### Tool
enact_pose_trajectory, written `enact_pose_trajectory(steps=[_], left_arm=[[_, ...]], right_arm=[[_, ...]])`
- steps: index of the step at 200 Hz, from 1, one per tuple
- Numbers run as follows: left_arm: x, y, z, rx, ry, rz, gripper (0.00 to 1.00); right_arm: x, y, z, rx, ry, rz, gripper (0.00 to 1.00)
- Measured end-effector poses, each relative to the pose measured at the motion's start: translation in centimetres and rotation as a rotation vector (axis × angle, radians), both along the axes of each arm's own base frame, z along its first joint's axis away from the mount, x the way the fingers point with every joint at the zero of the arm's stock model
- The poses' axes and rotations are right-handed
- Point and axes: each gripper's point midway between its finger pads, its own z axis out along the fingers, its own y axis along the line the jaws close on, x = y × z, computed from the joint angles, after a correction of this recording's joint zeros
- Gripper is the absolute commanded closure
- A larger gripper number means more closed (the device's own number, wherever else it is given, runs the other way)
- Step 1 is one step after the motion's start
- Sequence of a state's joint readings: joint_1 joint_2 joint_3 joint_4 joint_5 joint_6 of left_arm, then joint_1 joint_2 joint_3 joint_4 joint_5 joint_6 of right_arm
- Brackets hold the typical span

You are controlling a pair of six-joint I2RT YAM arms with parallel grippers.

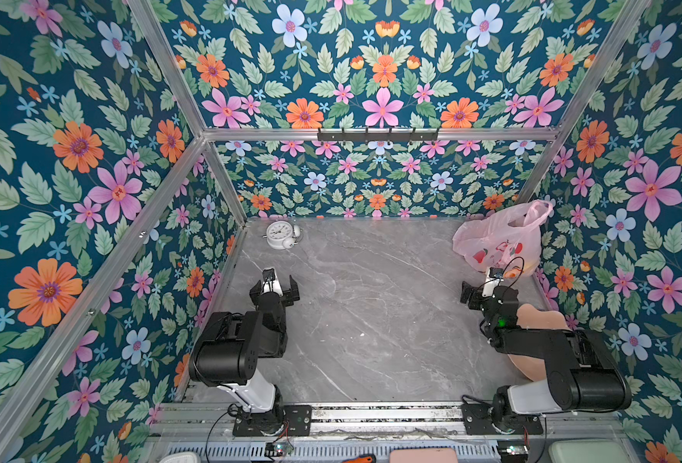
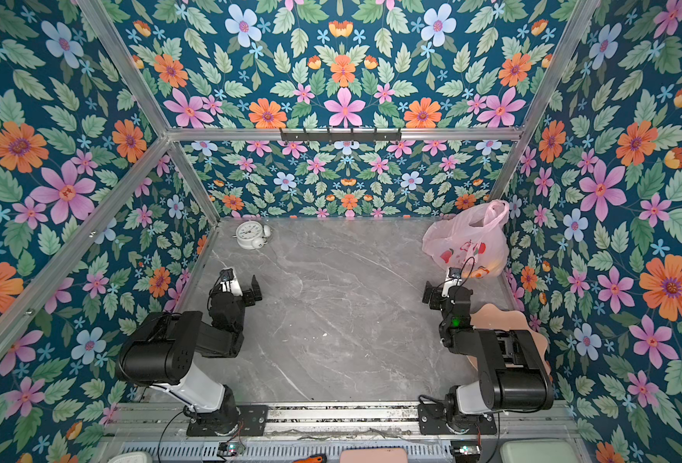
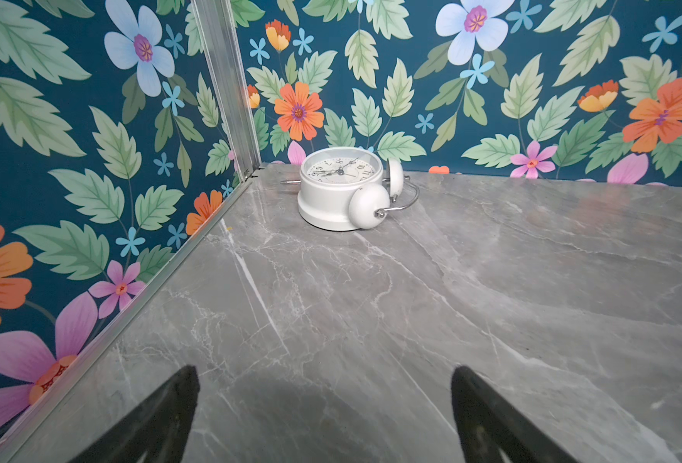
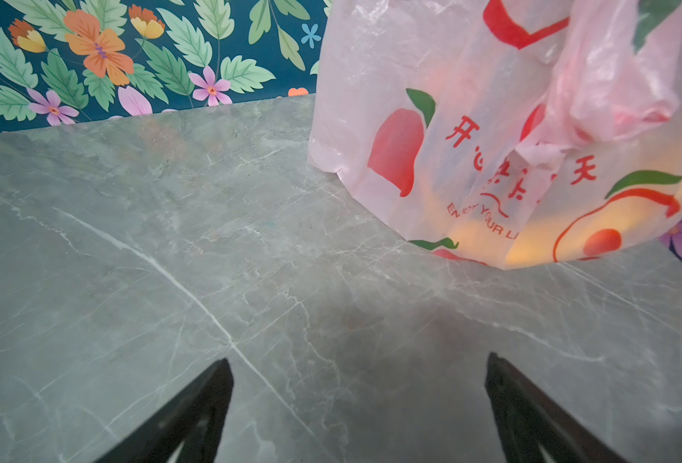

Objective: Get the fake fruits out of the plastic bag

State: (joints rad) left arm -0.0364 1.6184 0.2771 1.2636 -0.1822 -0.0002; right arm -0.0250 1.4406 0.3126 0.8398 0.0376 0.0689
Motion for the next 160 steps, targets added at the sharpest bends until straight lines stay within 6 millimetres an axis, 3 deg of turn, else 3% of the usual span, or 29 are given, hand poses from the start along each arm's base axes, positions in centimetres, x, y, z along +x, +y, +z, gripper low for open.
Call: enact_pose_trajectory(steps=[42, 63, 90, 103, 124, 138, 160], left_arm=[[-1.9, -0.3, 0.0, 0.001, -0.012, -0.008, 0.00], [-2.8, -0.4, 2.2, 0.003, -0.076, 0.001, 0.00], [-2.8, -0.6, 6.9, -0.028, -0.168, 0.010, 0.00], [-2.9, -0.6, 8.9, -0.072, -0.198, 0.012, 0.00], [-2.9, -0.6, 11.1, -0.185, -0.200, 0.026, 0.00], [-3.0, -0.1, 11.9, -0.269, -0.180, 0.068, 0.00], [-3.8, 1.3, 11.1, -0.384, -0.108, 0.186, 0.00]], right_arm=[[0.0, 0.2, 0.4, -0.006, 0.002, 0.016, 0.01], [0.5, 1.7, 3.2, -0.022, -0.047, 0.073, 0.01], [-0.5, 3.6, 5.9, -0.051, -0.086, 0.137, 0.01], [-1.3, 4.2, 7.9, -0.052, -0.116, 0.158, 0.01], [-2.6, 4.4, 12.9, 0.000, -0.210, 0.150, 0.01], [-3.7, 3.2, 16.3, 0.075, -0.254, 0.060, 0.01], [-5.3, 0.5, 20.2, 0.211, -0.268, -0.128, 0.01]])
